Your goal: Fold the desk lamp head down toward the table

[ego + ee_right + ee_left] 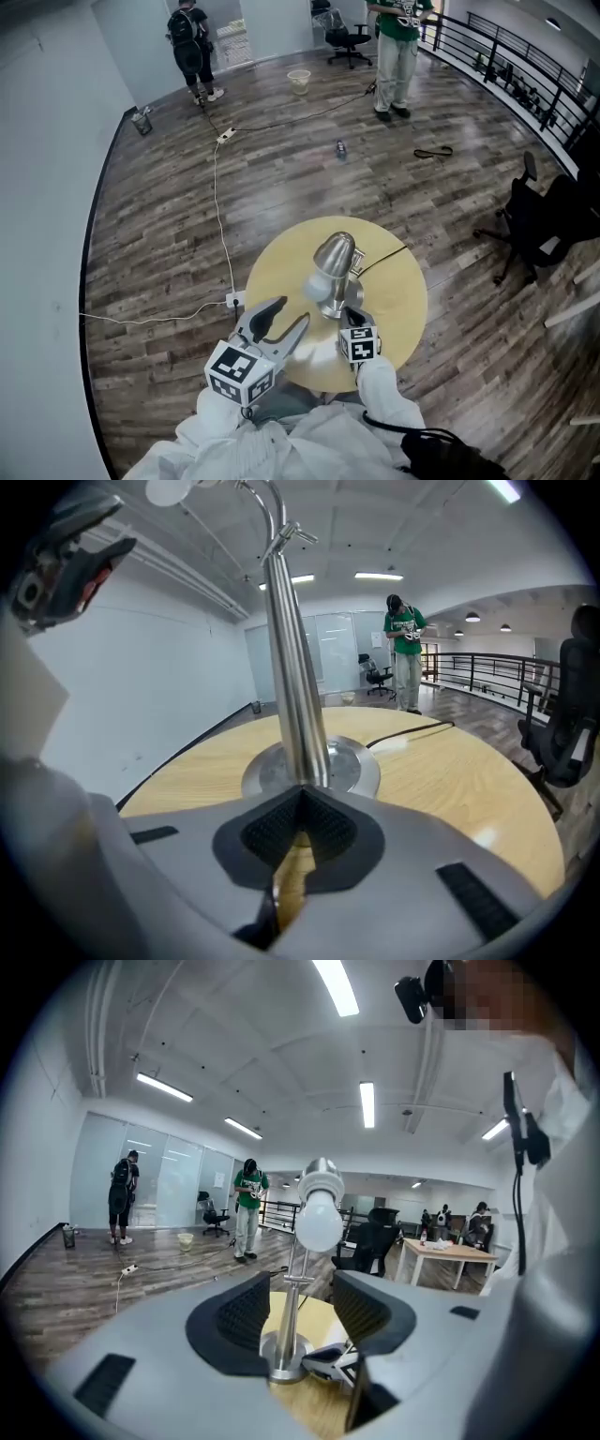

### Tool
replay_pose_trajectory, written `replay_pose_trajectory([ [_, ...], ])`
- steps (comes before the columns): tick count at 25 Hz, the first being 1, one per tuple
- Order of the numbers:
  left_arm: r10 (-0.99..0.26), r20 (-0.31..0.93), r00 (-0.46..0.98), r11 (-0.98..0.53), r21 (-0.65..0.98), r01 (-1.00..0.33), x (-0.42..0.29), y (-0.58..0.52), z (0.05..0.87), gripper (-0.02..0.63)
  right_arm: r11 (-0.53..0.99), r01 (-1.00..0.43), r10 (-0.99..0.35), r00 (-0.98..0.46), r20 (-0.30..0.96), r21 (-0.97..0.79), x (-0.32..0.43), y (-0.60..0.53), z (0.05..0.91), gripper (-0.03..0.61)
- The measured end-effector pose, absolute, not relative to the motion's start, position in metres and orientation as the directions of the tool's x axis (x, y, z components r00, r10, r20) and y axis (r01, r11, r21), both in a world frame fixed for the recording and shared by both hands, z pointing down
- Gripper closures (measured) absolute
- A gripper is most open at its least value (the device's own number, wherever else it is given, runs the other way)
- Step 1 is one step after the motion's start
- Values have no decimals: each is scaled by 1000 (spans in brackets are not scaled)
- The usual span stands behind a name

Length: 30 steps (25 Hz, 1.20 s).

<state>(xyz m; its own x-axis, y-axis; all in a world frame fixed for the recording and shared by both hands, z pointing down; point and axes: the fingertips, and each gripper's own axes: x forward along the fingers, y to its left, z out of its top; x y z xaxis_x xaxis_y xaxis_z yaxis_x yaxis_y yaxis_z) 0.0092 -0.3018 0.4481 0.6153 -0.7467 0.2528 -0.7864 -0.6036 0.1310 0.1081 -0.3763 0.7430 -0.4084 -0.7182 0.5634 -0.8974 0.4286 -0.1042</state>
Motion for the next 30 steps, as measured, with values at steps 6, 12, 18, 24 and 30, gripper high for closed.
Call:
replay_pose_trajectory([
  [6,-705,160,691,-679,130,-723,16,-315,369,360,447,-888,-701,-421,575,-105,106,-377,745,568],
  [12,-666,307,680,-718,-14,-696,57,-348,335,353,443,-889,-691,-422,587,-118,106,-375,744,568],
  [18,-620,420,663,-739,-29,-673,81,-358,346,357,462,-881,-679,-427,597,-105,106,-375,744,568],
  [24,-606,444,660,-732,14,-681,73,-351,351,364,461,-881,-680,-427,596,-106,106,-375,745,568],
  [30,-570,507,646,-740,24,-672,59,-327,374,364,482,-871,-676,-436,594,-92,106,-376,746,568],
])
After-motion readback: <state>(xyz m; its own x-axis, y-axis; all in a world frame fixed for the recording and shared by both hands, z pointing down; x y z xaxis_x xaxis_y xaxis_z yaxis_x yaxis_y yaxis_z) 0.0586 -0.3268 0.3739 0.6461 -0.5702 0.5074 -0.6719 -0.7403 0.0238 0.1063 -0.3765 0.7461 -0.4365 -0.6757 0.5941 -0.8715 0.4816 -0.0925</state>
